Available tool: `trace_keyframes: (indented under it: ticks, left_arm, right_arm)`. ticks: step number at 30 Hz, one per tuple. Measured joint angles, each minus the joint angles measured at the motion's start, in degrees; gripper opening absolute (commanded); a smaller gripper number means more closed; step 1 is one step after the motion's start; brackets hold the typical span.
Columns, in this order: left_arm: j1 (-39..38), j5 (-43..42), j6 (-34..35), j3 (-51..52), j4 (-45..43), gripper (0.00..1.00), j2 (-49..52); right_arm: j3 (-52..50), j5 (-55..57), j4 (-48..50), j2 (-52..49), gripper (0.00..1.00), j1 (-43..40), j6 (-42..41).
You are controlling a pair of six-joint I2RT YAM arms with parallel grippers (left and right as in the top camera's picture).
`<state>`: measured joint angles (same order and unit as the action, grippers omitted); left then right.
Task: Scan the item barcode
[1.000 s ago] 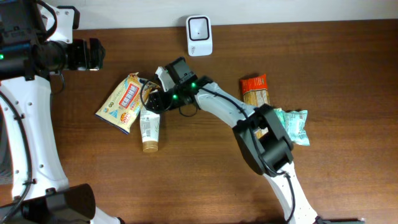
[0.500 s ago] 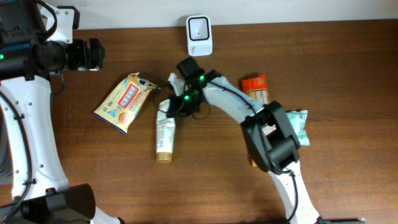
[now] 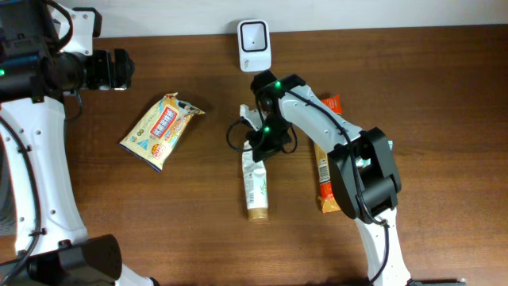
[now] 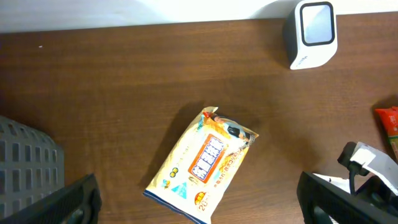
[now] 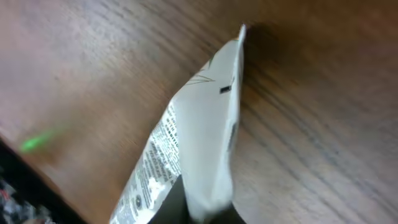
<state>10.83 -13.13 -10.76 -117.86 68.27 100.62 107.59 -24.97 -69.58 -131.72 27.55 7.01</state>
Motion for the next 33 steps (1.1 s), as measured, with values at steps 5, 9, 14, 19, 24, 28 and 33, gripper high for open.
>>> trace_keyframes:
  ticks: [5,9,14,19,24,28,33]
  left_arm:
    - [0.0,0.0,0.0,0.0,0.0,0.99,0.0]
    - [0.0,0.0,0.0,0.0,0.0,0.99,0.0]
    - [0.0,0.0,0.0,0.0,0.0,0.99,0.0]
    - [0.0,0.0,0.0,0.0,0.0,0.99,0.0]
    - [0.0,0.0,0.0,0.0,0.0,0.99,0.0]
    - [0.0,0.0,0.0,0.0,-0.1,0.99,0.0]
    - [0.0,0.0,0.0,0.0,0.0,0.99,0.0]
  right_arm:
    - [12.3,6.2,-9.2,0.1,0.55,0.0,4.9]
    - [20.2,5.7,-16.0,0.5,0.38,2.1,0.9]
    - [11.0,7.9,-15.0,0.6,0.34,13.9,-16.5]
    - [-4.4,11.8,-13.7,0.4,0.32,18.4,-30.5]
    - [-5.7,26.0,-12.0,0.4,0.31,14.9,-31.7]
    - [-5.8,35.3,4.0,0.5,0.3,8.8,-17.0]
    - [-4.1,33.4,4.3,0.6,0.3,7.5,-9.9]
